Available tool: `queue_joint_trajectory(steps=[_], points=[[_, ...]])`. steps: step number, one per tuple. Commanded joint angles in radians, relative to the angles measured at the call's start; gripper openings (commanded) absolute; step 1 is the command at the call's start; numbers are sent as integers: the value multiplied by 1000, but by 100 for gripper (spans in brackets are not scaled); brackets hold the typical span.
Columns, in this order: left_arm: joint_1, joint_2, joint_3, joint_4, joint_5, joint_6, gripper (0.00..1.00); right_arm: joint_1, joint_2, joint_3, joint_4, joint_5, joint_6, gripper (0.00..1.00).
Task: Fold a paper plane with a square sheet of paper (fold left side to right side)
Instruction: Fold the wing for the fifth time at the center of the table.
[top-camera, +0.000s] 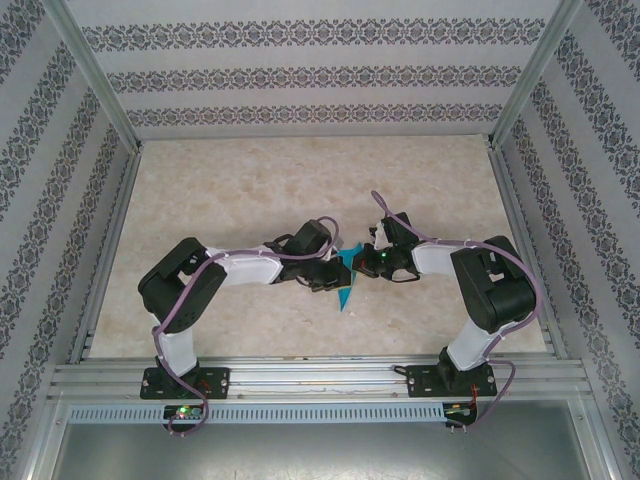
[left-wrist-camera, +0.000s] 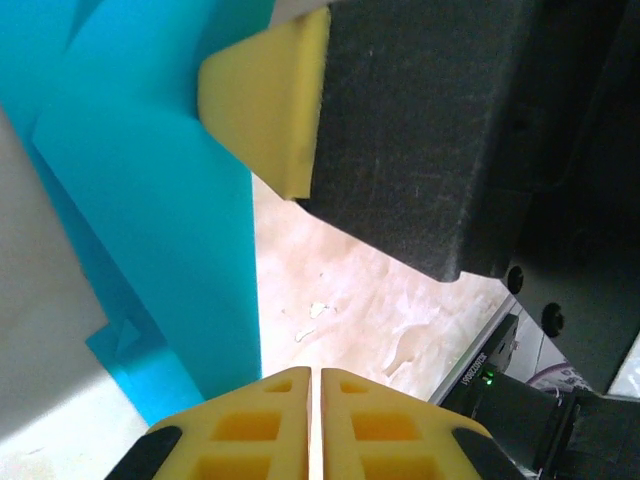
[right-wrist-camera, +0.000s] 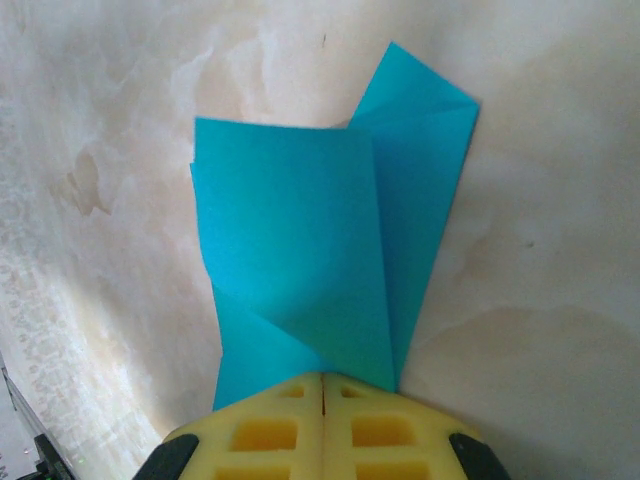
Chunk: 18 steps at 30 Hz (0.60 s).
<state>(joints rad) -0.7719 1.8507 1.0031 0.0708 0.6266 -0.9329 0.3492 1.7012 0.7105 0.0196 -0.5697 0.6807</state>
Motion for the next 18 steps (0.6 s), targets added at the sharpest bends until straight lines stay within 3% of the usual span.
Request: queue_joint_trajectory(steps=[1, 18], points=[[-19, 18, -27, 38, 10, -29, 11, 5, 66, -40, -103, 77, -17, 0], [-58, 53, -52, 67, -17, -62, 11, 10, 67, -37, -107, 76, -17, 0]])
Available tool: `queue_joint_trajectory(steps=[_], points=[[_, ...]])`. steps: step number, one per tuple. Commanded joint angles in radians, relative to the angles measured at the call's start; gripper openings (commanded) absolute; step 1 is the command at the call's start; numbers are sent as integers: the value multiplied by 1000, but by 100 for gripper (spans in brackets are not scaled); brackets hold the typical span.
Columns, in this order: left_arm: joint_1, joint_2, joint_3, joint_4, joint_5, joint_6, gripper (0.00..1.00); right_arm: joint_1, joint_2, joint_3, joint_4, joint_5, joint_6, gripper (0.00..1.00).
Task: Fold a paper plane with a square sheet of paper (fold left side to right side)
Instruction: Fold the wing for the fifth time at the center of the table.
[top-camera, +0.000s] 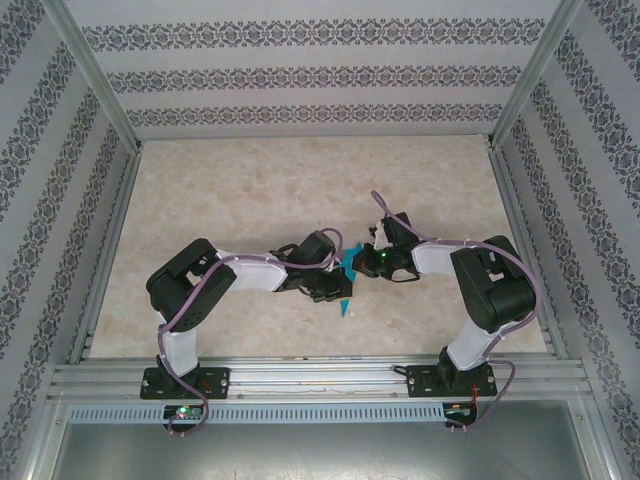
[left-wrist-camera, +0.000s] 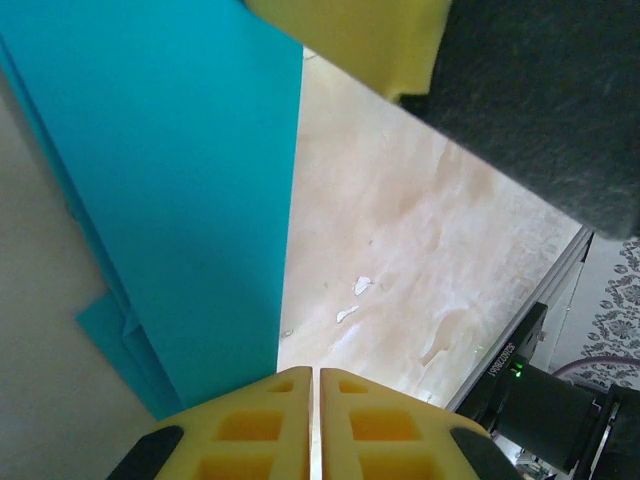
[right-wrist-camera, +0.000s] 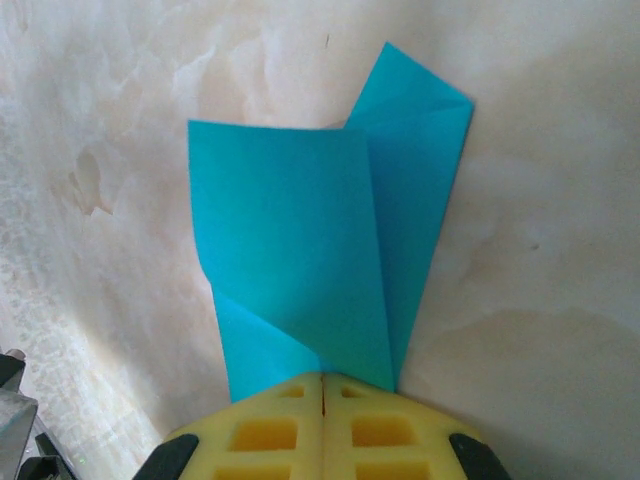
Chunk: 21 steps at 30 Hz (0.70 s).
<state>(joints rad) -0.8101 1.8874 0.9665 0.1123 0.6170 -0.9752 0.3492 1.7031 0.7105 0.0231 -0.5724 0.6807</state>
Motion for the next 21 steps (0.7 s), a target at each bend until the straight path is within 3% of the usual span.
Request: queue_joint_trajectory(steps=[1, 13, 21], points=[[-21, 20, -16, 29, -8, -23, 11, 10, 66, -37, -111, 80, -16, 0], [-34, 52, -10, -2, -35, -25, 10, 16, 45, -29, -102, 69, -16, 0], [-44, 69, 22, -152, -93, 33, 6, -2, -53, 7, -57, 0, -26, 0]])
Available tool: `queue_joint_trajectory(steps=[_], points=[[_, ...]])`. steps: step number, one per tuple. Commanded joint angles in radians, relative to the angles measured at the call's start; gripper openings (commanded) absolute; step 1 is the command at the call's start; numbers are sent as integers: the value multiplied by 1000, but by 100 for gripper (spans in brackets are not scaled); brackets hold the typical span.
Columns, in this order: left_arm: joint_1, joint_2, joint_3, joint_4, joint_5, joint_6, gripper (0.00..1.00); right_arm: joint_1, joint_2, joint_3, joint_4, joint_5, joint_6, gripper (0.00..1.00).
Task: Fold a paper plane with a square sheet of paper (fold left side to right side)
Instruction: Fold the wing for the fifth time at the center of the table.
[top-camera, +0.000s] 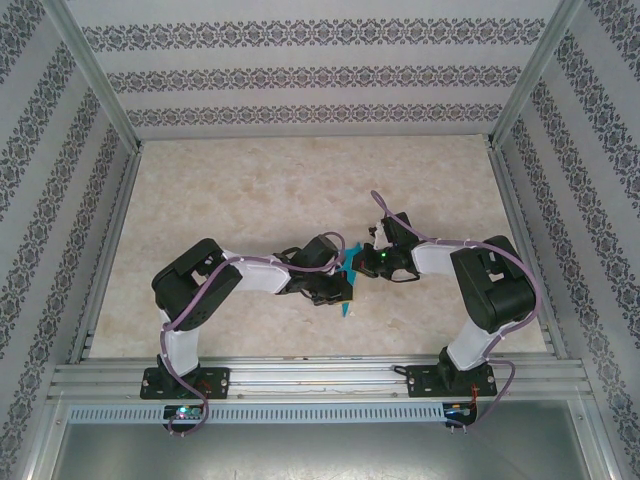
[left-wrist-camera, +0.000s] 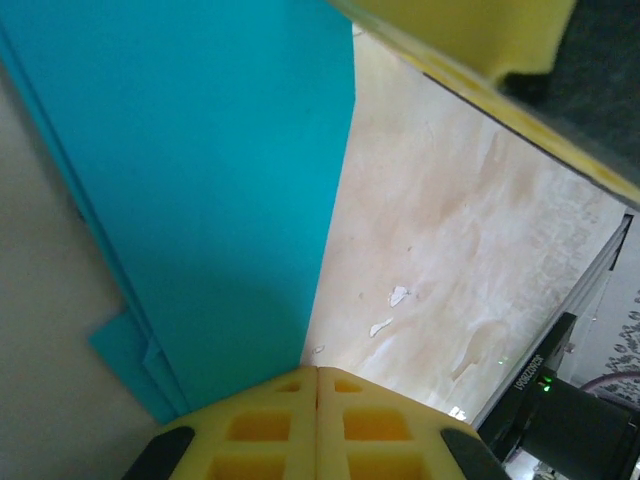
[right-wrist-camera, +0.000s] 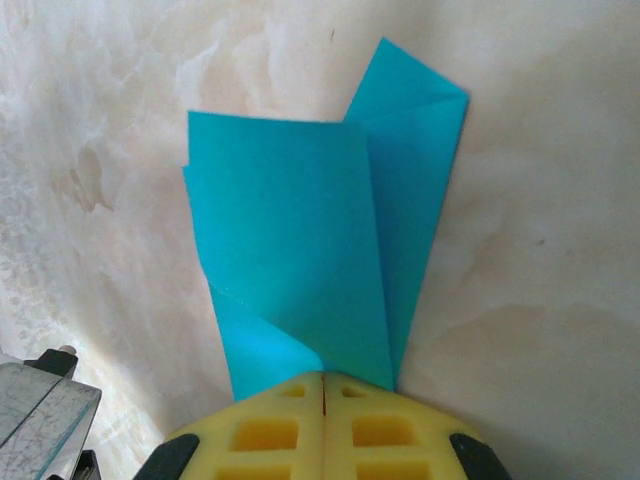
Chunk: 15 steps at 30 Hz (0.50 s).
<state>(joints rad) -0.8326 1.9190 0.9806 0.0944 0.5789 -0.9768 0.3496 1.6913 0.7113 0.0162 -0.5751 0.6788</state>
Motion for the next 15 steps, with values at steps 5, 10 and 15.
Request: queue_joint_trajectory(steps=[5, 10, 15], points=[[-22, 37, -19, -144, -65, 46, 5, -50, -164, 4, -33, -29, -43, 0], [-21, 23, -67, -84, -24, 42, 5, -94, -269, -57, -35, -72, -83, 0], [-20, -12, -105, -84, -7, 60, 5, -98, -333, -134, -19, -110, -120, 0]])
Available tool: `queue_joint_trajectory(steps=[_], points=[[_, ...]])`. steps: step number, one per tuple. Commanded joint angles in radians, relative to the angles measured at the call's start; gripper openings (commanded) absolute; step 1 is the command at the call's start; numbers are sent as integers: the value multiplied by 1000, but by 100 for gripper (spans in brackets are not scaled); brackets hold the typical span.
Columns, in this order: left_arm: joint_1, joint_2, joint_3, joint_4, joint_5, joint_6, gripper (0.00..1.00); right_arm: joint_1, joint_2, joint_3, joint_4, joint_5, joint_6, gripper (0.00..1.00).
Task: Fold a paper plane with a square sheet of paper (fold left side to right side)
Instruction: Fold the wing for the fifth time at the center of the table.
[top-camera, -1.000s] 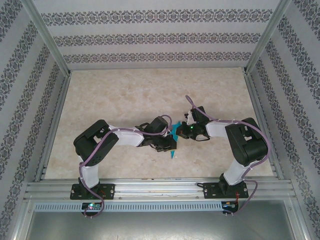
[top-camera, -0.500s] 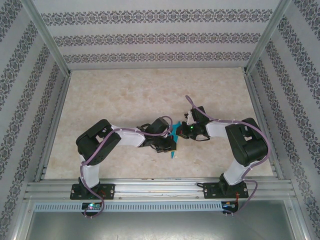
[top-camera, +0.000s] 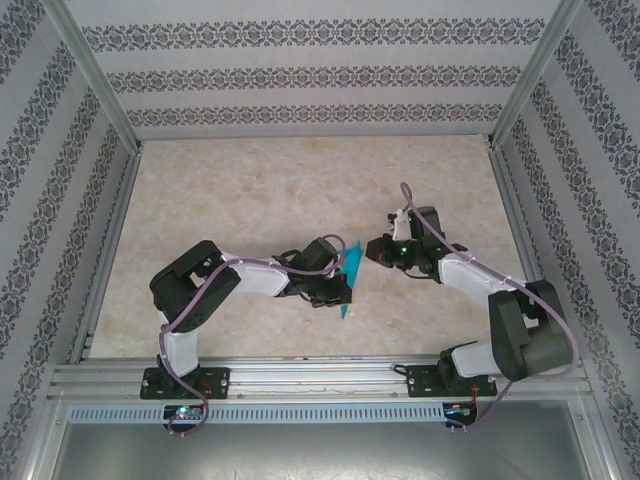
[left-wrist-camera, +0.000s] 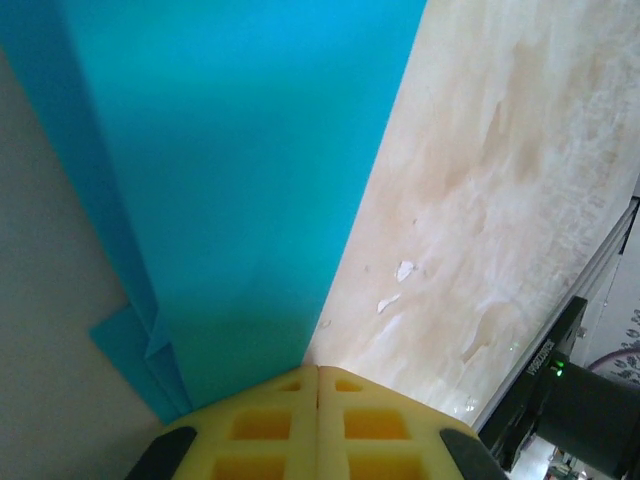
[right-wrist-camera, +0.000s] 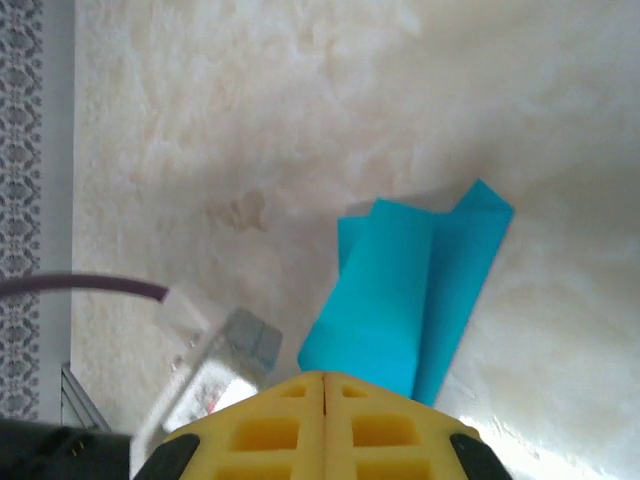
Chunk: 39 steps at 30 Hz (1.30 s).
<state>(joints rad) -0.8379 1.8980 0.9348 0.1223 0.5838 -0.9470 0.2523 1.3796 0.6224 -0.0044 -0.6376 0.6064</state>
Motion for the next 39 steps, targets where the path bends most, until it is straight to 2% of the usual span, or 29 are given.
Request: queue_joint_trajectory(steps=[1, 7, 17, 39], points=[[-15, 1, -67, -120, -12, 35, 5, -1, -27, -56, 8, -57, -50, 0], [-15, -48, -126, -122, -4, 45, 5, 48, -24, -122, 96, -93, -35, 0], [-15, -86, -150, -152, -18, 59, 4, 167, 31, -138, 210, -20, 18, 0], [-15, -83, -145, -161, -30, 57, 2, 225, 195, -53, 253, -2, 39, 0]])
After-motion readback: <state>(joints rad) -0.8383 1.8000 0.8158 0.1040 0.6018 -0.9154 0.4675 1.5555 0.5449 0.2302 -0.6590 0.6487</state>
